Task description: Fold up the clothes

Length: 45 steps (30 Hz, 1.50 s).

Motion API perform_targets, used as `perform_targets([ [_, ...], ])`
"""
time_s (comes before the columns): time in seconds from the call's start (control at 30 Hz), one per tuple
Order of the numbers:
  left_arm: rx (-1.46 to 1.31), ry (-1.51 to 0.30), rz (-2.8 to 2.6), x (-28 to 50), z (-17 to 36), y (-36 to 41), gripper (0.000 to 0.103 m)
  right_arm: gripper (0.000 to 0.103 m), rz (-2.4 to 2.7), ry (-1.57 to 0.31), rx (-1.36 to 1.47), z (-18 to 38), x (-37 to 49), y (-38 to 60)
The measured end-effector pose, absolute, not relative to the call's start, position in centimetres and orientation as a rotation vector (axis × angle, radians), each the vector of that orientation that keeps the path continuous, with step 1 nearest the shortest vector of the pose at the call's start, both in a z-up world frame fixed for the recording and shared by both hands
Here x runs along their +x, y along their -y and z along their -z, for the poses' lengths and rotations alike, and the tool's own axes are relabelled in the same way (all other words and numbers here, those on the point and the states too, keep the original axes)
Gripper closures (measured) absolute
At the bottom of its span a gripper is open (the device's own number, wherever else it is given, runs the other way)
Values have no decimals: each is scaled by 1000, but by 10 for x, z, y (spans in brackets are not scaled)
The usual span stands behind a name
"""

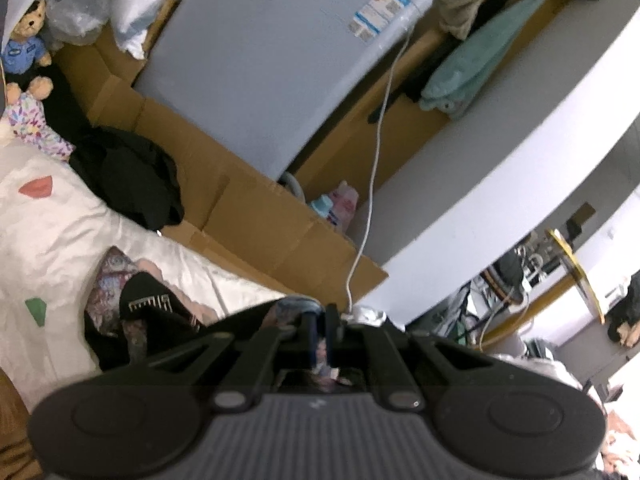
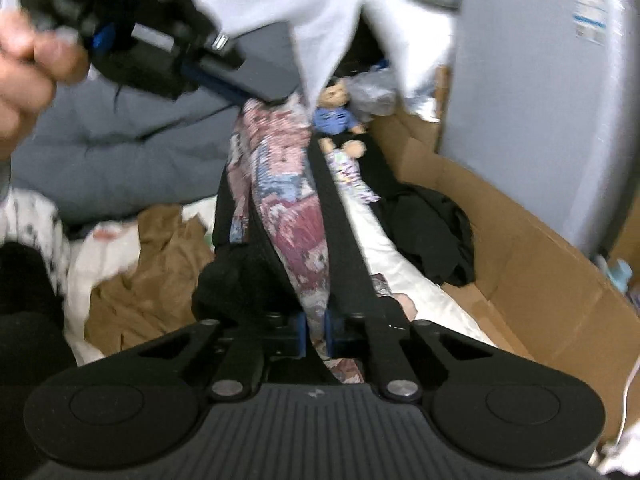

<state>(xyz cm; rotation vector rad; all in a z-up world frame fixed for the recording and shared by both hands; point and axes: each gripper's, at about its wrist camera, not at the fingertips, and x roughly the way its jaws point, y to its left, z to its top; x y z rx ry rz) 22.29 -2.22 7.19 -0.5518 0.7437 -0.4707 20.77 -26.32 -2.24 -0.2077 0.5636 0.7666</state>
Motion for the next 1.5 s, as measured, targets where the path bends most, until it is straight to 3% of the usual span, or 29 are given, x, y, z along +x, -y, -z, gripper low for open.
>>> perform_targets([
  [0.3, -551, -702, 506, 239, -106, 53, 99, 99, -611, -516, -51, -43, 200, 322],
  [0.8, -479, -570, 626, 257, -227, 141, 99, 100, -380, -329, 78, -174, 172, 392],
  [1.07, -495, -538, 734, 257, -266, 190, 99, 100, -281, -271, 52, -225, 150, 421],
  [1.23, -444, -583, 764, 257, -253, 203, 99, 100, -220, -234, 36, -257, 136, 439],
  [1.5, -316, -686, 758, 254, -206, 202, 99, 100, -277, -428, 29, -196, 130, 440],
])
